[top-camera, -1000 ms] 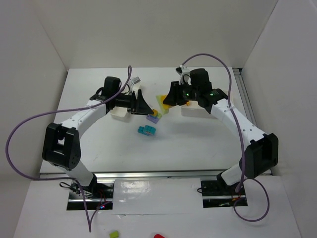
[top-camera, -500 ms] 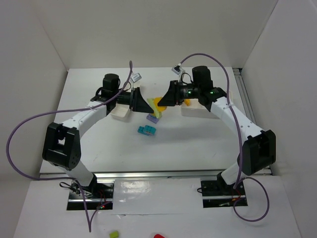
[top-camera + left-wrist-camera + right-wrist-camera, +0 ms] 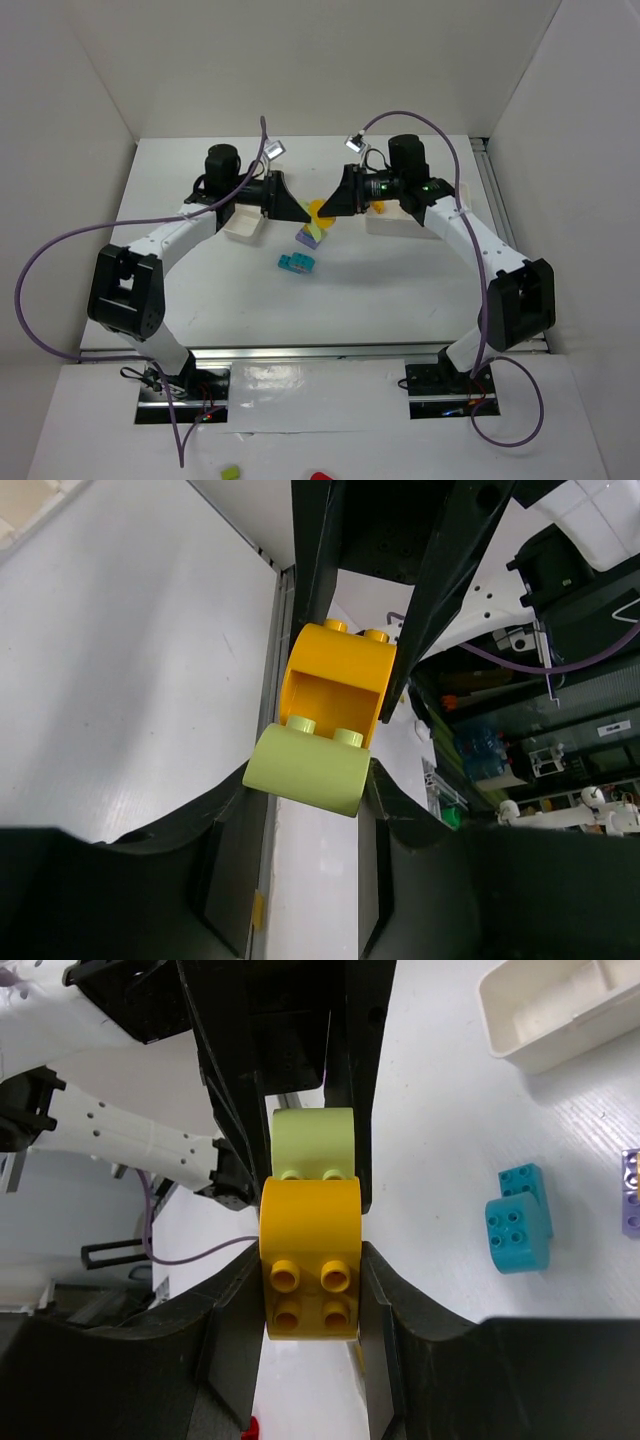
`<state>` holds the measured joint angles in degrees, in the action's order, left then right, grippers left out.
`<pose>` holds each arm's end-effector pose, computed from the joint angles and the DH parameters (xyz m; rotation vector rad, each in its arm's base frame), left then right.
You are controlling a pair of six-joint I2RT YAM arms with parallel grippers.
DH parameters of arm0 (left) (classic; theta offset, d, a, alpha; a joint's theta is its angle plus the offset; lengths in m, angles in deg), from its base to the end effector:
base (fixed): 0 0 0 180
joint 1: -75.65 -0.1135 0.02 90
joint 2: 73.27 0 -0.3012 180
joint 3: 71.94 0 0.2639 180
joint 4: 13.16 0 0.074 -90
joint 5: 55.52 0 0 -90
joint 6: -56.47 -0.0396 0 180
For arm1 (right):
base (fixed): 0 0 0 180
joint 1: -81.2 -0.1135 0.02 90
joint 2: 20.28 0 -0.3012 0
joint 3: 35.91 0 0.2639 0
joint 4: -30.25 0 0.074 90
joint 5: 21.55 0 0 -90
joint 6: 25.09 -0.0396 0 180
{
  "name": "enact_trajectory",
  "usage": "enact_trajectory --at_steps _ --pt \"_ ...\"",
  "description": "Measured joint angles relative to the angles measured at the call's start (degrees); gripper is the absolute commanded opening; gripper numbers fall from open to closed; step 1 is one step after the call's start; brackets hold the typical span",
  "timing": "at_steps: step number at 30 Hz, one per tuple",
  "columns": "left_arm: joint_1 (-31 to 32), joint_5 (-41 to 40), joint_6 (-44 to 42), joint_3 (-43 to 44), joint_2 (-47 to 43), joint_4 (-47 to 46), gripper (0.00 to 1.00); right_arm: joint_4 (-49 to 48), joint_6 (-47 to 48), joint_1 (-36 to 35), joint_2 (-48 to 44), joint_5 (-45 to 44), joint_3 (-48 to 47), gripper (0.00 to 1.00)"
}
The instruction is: Sort the legos into containers by color
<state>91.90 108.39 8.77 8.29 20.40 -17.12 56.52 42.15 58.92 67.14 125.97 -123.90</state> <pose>0.3539 -0.1428 0.3387 0.6646 1.8793 -1.7994 0.3169 0.1659 0.3757 -0.6799 1.9981 1.4919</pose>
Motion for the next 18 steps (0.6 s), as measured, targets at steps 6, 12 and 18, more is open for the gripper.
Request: enact_trajectory --at_steps 6,12,18 --pt "0.1 0.1 -0.1 0.2 0.2 1.2 0.03 -0.7 -0.6 0.2 0.2 0.8 0.4 0.32" --pt "0.1 -0.3 -3.5 3.3 1.4 7.1 0.0 -0.8 -0.8 0.6 0.2 -0.5 0.4 0.32" --pt "-0.2 -4.3 -6.2 3.7 2.0 11.1 0.0 -0.8 -1.6 1.5 0.0 -5.1 1.8 0.32"
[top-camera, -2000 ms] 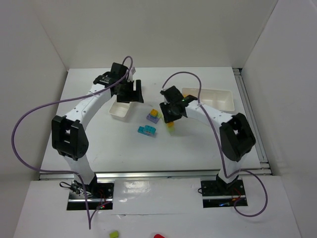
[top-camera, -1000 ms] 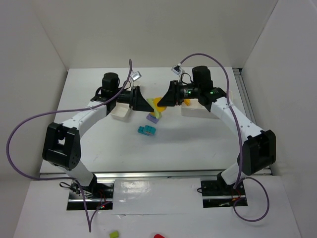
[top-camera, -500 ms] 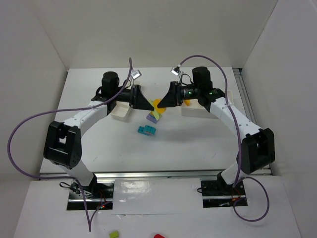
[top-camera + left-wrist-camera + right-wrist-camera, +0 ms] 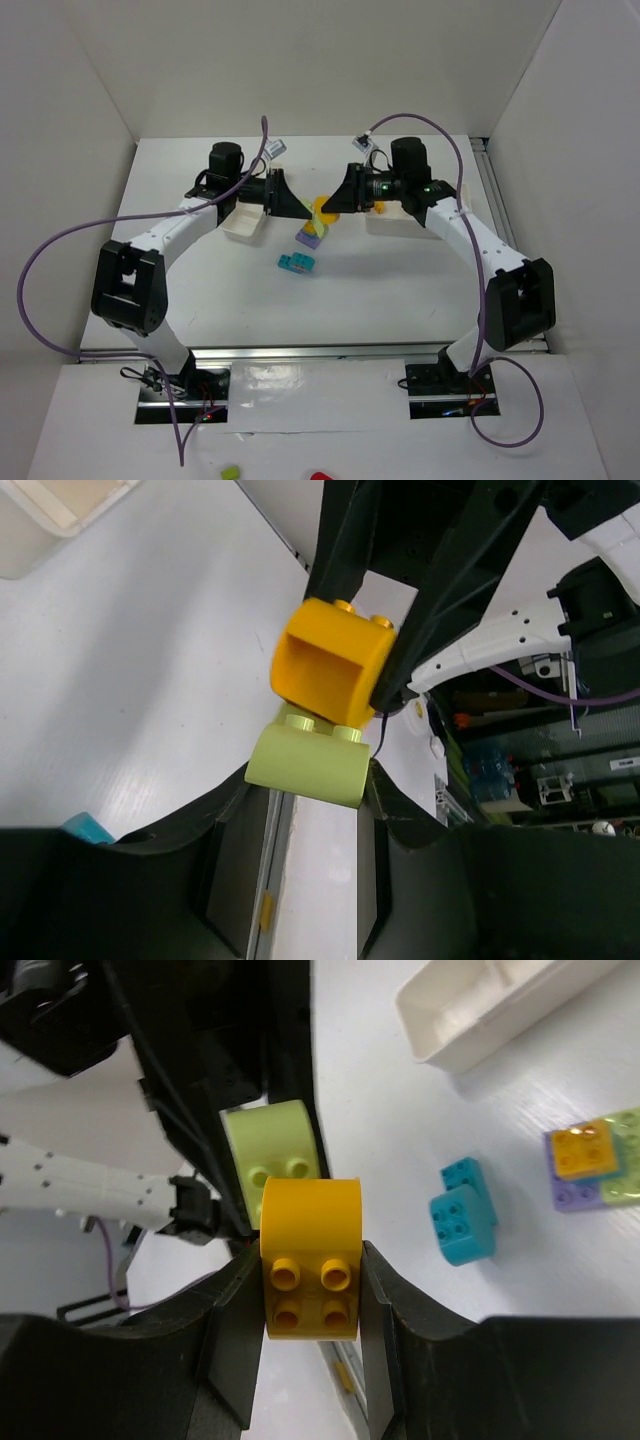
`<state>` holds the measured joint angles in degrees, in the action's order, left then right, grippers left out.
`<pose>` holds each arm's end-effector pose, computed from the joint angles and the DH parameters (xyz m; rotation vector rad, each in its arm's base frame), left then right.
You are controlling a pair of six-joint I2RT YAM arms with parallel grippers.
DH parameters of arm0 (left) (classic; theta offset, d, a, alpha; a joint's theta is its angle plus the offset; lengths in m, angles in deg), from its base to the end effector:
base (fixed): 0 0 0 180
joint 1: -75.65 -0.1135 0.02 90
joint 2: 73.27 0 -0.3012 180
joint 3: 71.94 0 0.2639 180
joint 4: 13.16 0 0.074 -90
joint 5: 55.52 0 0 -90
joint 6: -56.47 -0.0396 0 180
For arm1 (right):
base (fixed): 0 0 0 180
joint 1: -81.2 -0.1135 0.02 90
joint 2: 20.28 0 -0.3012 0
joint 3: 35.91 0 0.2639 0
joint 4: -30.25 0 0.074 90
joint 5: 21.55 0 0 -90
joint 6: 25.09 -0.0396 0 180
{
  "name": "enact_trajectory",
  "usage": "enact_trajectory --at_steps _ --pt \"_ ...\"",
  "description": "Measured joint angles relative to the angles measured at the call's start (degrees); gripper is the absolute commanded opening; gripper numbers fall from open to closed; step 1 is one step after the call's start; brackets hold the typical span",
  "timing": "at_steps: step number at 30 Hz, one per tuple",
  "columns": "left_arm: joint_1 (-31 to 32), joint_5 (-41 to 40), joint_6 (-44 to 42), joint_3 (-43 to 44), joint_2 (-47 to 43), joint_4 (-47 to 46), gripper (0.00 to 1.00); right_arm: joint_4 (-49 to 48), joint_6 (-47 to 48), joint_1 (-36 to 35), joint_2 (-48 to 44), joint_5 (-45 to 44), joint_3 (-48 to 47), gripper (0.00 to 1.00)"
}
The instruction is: Sort the legos into containers by color
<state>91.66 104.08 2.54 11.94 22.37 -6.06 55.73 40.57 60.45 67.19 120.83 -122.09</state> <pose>0.3656 -0.1435 0.3311 0.5808 1.9734 -1.7286 0.3238 0.1562 0.3642 -0.5530 2.0566 1.4070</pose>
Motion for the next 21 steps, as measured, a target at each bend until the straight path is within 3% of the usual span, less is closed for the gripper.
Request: enact_trajectory --at_steps 10,17,20,21 --pt "-0.8 -7.3 0.0 3.2 7.4 1.7 0.0 -1.9 -3.1 0.8 2.8 -13.3 1.5 0.32" --pt "-1.2 -25.4 -2.2 13.4 16.8 18.9 0.0 -1.6 -5.0 0.9 7.6 -30.0 1.3 0.32" --pt "-1.0 -34.1 -3.5 17.8 19.3 26.6 0.52 -0.5 -4.7 1.2 7.6 -34.0 0.0 0.32" --pt "-1.0 -36.5 -4.3 18.8 19.7 28.9 0.64 -0.3 -4.7 1.2 7.6 -34.9 -0.5 0.32"
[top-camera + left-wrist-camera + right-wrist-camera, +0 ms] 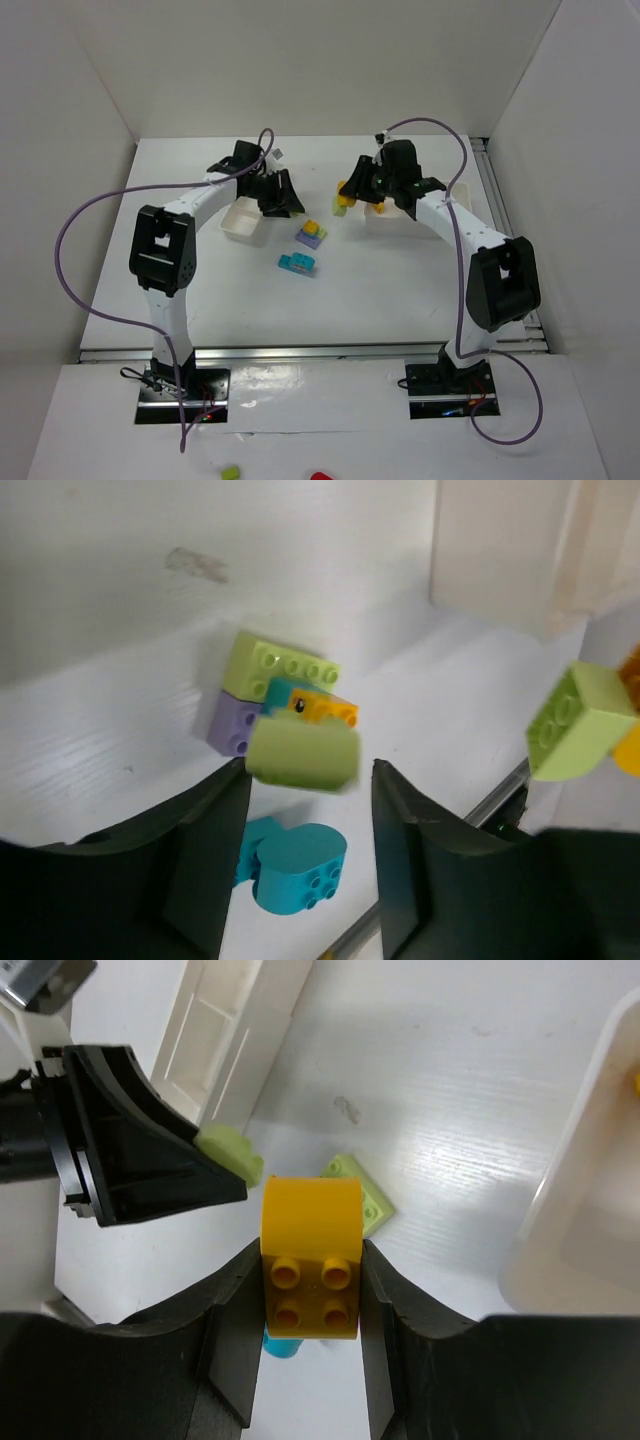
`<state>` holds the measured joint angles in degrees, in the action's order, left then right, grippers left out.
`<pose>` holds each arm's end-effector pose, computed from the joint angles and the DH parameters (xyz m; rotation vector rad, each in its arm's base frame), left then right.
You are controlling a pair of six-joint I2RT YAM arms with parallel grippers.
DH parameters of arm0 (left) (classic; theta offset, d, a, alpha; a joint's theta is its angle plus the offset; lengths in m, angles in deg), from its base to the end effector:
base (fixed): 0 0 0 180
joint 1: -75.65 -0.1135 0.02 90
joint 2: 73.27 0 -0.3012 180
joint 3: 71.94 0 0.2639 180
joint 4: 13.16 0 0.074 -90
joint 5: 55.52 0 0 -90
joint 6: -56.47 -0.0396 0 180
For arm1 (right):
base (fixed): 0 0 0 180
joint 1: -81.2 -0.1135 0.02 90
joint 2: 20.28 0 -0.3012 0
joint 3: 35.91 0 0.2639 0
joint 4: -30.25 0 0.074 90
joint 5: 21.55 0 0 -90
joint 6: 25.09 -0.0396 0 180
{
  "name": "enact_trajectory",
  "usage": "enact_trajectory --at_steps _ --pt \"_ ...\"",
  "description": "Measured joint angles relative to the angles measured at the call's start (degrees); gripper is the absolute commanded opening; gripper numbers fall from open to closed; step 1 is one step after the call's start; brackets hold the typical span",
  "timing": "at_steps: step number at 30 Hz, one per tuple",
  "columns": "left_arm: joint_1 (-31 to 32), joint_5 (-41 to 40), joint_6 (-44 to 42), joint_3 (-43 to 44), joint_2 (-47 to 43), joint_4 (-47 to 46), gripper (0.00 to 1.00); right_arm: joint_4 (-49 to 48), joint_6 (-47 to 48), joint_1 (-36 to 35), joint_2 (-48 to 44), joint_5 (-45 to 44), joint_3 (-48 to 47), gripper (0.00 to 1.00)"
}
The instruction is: Sort the legos into containers by color
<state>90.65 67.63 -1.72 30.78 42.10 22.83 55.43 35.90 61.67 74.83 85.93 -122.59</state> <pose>0.4555 -0.1445 0.2474 -0.0876 2.5146 -1.0579 0.3739 0.1453 0.3129 0.0011 2.2418 0.8054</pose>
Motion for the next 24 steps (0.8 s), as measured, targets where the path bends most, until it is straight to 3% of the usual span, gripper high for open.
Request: enact_trajectory --at_steps 1,3,20,24 --pt "0.1 -2.0 -0.5 0.9 0.2 2.0 0.74 0.0 0.1 0.1 0.0 -0.7 -0.4 0.32" --pt "0.4 -4.0 -1.9 2.0 0.3 5.2 0.79 0.0 0.2 0.1 0.0 -1.4 -0.8 0.32" --pt "1.0 -8.3 -7.5 8.6 -0.4 15.6 0.73 1.9 1.5 0.1 0.4 -0.8 -1.4 0.32" --pt "1.0 -3.9 -7.7 8.4 -1.3 14.7 0.81 1.5 2.0 0.1 1.0 3.3 -2.1 0.33"
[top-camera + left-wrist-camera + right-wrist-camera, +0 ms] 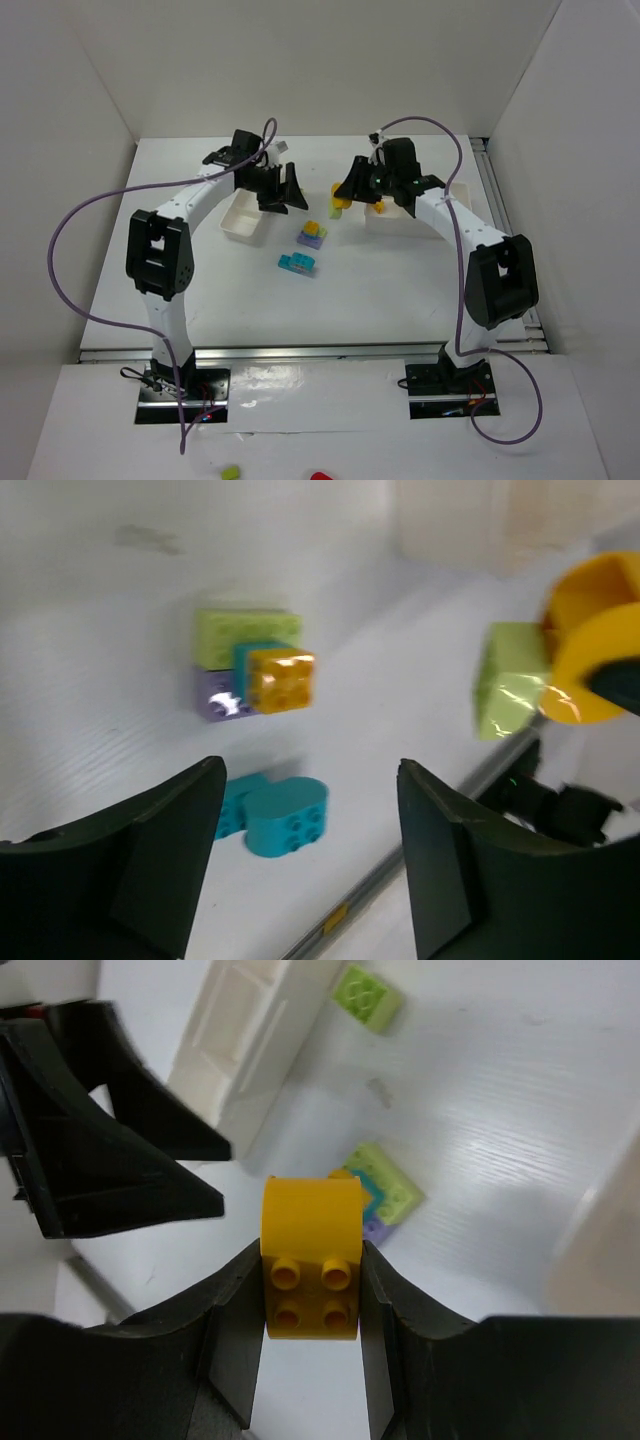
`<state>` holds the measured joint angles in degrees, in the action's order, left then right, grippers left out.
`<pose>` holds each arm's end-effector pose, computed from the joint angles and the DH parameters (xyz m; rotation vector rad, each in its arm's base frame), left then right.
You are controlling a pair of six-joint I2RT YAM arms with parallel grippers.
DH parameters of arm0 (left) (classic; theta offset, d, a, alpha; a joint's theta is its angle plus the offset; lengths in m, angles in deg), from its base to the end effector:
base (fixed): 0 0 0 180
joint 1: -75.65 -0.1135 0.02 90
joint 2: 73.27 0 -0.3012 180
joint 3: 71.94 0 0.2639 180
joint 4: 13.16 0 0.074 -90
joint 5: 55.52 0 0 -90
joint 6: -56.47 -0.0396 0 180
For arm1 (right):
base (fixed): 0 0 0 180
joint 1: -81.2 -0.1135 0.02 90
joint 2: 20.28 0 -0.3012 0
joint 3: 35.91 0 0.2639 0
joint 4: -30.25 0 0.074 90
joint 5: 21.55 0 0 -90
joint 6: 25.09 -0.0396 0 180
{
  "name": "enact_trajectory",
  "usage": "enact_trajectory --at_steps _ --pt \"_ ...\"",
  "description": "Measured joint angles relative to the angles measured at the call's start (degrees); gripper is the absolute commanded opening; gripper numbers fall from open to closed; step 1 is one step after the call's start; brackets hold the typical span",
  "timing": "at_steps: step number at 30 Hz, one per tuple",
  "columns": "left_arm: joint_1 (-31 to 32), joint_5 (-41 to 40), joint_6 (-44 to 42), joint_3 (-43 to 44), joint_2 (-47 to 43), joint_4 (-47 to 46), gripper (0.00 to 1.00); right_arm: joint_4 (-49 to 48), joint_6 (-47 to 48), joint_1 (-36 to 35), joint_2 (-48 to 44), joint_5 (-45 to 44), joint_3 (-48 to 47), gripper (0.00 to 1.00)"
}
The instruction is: Sort the legos into containers by color
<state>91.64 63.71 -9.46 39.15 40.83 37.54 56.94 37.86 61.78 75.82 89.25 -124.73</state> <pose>0.4472 -0.1483 0.2871 0.0380 2.5781 -0.9177 0.3781 0.1482 0.3175 -0.0691 2.2463 0.8467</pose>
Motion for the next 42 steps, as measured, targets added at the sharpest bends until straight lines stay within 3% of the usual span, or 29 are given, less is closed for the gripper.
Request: enact_trajectory --at_steps 6,10,15,22,27,32,37,42 --pt "-1.1 24.4 5.0 -13.7 -5.7 -18.2 0.84 -5.4 -1.3 1.2 0.0 14.4 0.8 0.33" --pt "-1.2 35.6 9.9 -18.9 -6.6 -30.4 0.84 -8.8 -2.6 1.5 -0.1 22.0 1.2 0.33" --pt "-1.2 42.1 13.7 -19.7 -6.9 -39.2 0.82 -13.8 -5.1 1.6 -0.1 29.6 1.2 0.33" --pt "-0.8 44.5 16.9 -19.7 -7.6 -45.7 0.74 -19.1 -8.4 1.4 0.0 35.8 1.2 0.33" --pt "-0.5 45.4 19.1 -19.7 -7.6 -48.9 0.5 -19.6 -8.8 0.9 0.8 37.2 1.2 0.33" --pt "-0.6 45.7 19.6 -20.1 -7.6 -49.5 0.0 -18.3 -8.4 0.9 1.4 37.4 0.9 0.33" --pt "-1.0 43.1 14.4 -19.1 -7.6 -41.0 0.0 -14.3 -7.0 1.2 1.5 33.9 0.3 0.33" --pt "-3.3 40.5 6.5 -18.8 -7.8 -29.0 0.0 -10.3 -5.9 3.2 1.4 23.3 0.3 0.33"
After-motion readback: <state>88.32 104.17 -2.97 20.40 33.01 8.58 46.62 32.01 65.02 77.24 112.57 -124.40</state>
